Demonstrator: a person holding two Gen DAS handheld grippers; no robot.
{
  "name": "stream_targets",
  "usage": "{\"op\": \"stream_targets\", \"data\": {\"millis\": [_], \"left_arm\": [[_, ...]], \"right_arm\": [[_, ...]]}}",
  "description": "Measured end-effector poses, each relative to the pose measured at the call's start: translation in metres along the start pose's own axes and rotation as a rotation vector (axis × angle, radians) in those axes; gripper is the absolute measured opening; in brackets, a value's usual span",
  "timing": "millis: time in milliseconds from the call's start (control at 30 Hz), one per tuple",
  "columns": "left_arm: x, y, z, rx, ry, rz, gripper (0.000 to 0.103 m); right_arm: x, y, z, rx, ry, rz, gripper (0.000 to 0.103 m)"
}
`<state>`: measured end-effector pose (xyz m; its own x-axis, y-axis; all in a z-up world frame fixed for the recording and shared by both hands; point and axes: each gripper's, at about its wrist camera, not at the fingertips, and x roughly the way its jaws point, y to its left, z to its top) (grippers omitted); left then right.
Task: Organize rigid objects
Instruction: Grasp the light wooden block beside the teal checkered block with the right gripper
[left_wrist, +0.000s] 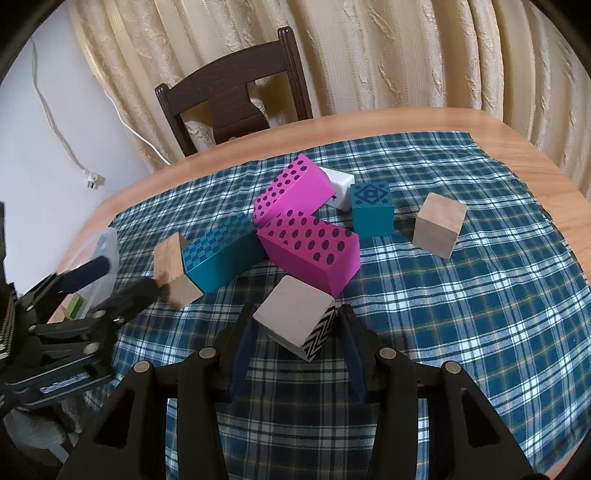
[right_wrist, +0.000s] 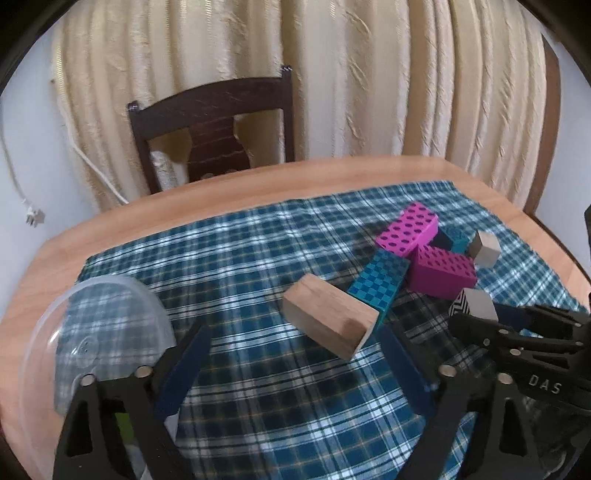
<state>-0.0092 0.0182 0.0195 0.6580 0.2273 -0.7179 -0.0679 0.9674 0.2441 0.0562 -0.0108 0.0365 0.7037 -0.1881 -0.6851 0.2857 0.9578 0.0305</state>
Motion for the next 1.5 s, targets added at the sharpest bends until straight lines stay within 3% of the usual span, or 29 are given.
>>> {"op": "stream_targets", "data": {"millis": [267,667,967,1300,1500], "left_arm": [[0.000,0.001,0.000,0.001,0.000,0.001,0.046],[0.000,0.001,0.000,-0.001,0.000,-0.001,0.046],[0.000,0.001,-0.001,0.000,0.000,0.002,0.046],[-0.001,0.001,0.000,0.000,0.000,0.001,0.046],[-0.001,0.001,0.000,0.000,0.000,0.001,0.046]], "right_arm": [[0.024,-0.012,0.007,0.063,0.063,-0.012,0.085],[0.046,-0.012,0.011,0.062,0.156,-0.035,0.085],[0.047,-0.016,0.012,0.066,0.156,-0.106,0.053],[0.035,-0.009,0.003,0.016,0.133,-0.127,0.038],[0.023,-0.004,-0.008,-0.007,0.119,-0.136,0.036]]}}
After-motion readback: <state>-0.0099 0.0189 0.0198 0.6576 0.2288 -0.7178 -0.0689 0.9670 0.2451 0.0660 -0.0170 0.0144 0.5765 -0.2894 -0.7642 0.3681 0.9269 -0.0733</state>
